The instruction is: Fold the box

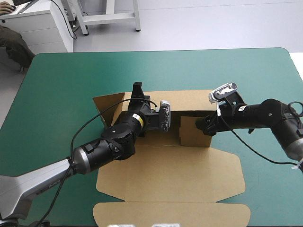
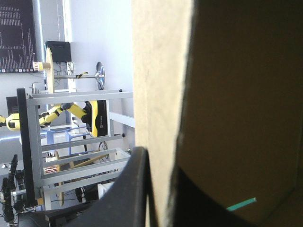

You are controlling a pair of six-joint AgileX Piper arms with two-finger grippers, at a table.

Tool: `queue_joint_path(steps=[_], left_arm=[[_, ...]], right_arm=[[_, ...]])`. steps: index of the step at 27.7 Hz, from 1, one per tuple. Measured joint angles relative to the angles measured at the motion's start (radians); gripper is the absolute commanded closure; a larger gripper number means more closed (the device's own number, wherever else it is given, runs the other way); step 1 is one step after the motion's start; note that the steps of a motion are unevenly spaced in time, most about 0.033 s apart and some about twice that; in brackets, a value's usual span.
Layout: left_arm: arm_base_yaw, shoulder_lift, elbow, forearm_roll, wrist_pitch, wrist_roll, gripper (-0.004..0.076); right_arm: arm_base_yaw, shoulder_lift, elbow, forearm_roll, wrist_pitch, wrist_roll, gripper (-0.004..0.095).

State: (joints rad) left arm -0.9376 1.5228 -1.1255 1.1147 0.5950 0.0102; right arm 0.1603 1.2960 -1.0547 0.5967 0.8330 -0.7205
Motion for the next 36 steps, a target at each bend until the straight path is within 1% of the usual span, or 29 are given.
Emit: queue_joint_path(steps=[1,3,4,5,7,8,10,12,13,19,22,25,26,28,31,33,36], left_arm=[[0.001,0.001,0.0,-0.004,-0.004,0.005,0.0731],[0.003,0.001,0.0,-0.006,-0.008,0.009,0.0731],[0.003,0.001,0.0,-0.006,-0.009,0.009,0.0731],[0.004,0.002,0.0,-0.006,-0.011,0.009,0.0731],[0.005,0.003,0.0,-0.006,-0.012,0.011,0.0731],[0.005,0.003,0.0,-0.006,-0.011,0.012,0.0731],[0.005,0.003,-0.001,-0.011,-0.018,0.012,0.0731],[0.006,0.005,-0.005,-0.009,-0.019,0.011,0.0731],[0.006,0.006,-0.006,-0.012,-0.02,0.01,0.0731],[0.006,0.006,-0.006,-0.013,-0.023,0.009,0.073],[0.006,0.006,-0.008,-0.015,-0.023,0.009,0.0694],[0.006,0.007,-0.025,-0.041,-0.018,0.009,0.0575],[0.006,0.007,-0.034,-0.055,-0.017,0.008,0.0509],[0.006,0.003,-0.05,-0.097,-0.025,-0.004,0.0415],[0.001,-0.011,-0.069,-0.175,-0.05,-0.029,0.0252],[-0.014,-0.024,-0.081,-0.208,-0.049,-0.04,0.0196],[-0.055,-0.059,-0.093,-0.213,-0.027,-0.044,0.0186]], right_arm=[[0.0,0.006,0.0,0.001,-0.01,-0.009,0.021],[0.002,0.018,0.0,0.008,-0.025,-0.019,0.031],[0.002,0.021,0.0,0.012,-0.028,-0.019,0.0436],[0.002,0.027,0.0,0.017,-0.033,-0.018,0.0506],[0.001,0.03,0.0,0.015,-0.04,-0.012,0.0689],[-0.002,0.032,0.0,-0.005,-0.06,-0.011,0.0763],[-0.005,0.038,0.0,-0.022,-0.094,-0.021,0.0861],[-0.003,0.036,0.0,-0.035,-0.108,-0.02,0.0912],[-0.003,0.036,0.0,-0.038,-0.111,-0.017,0.0928],[-0.003,0.036,0.0,-0.044,-0.115,-0.012,0.0926],[-0.003,0.036,0.0,-0.044,-0.118,-0.01,0.0926],[-0.003,0.036,0.0,-0.047,-0.137,0.015,0.0926],[-0.003,0.036,0.001,-0.048,-0.154,0.029,0.0926],[-0.003,0.042,0.003,-0.049,-0.19,0.056,0.0926],[-0.003,0.051,0.007,-0.05,-0.254,0.099,0.0924],[-0.003,0.052,0.008,-0.056,-0.287,0.128,0.0924],[-0.001,0.052,0.008,-0.079,-0.308,0.171,0.0924]])
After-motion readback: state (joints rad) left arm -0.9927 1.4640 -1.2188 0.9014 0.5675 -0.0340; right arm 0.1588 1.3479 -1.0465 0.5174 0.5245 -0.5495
